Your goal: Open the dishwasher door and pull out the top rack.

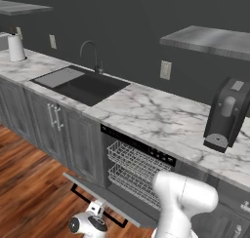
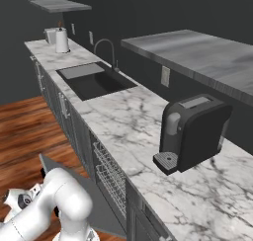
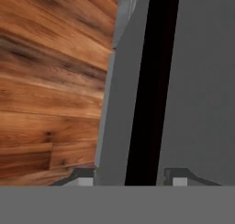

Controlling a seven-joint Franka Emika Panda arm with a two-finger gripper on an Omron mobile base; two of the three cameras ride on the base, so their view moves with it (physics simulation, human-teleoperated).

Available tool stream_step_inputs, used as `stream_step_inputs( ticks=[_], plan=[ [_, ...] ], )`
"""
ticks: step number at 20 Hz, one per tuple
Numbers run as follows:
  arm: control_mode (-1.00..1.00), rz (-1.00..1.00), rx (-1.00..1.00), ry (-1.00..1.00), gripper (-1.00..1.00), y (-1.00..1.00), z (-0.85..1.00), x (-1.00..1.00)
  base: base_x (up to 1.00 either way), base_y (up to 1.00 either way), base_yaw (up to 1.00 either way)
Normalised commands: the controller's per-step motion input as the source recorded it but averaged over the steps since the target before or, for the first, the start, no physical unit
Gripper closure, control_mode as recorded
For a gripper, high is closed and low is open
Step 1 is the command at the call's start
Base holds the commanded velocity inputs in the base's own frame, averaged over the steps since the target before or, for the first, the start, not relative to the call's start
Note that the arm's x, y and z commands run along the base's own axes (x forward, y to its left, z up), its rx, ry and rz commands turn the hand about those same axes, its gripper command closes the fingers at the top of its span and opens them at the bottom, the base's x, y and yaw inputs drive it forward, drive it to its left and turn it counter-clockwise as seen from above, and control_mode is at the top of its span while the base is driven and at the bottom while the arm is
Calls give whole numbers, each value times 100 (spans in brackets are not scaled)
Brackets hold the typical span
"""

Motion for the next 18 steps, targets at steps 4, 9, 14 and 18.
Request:
stream_step_inputs(
  ticks=[4, 9, 14, 18],
  plan=[
    [-100, 0, 0, -19, -100, 15, 12, -76, 0, 0, 0],
    [-100, 0, -3, -40, -100, 8, 53, -88, 0, 0, 0],
    [-100, 0, -3, -47, -100, 1, 95, -59, 0, 0, 0],
    [-100, 0, 0, -29, -100, 0, 100, -12, 0, 0, 0]
  ],
)
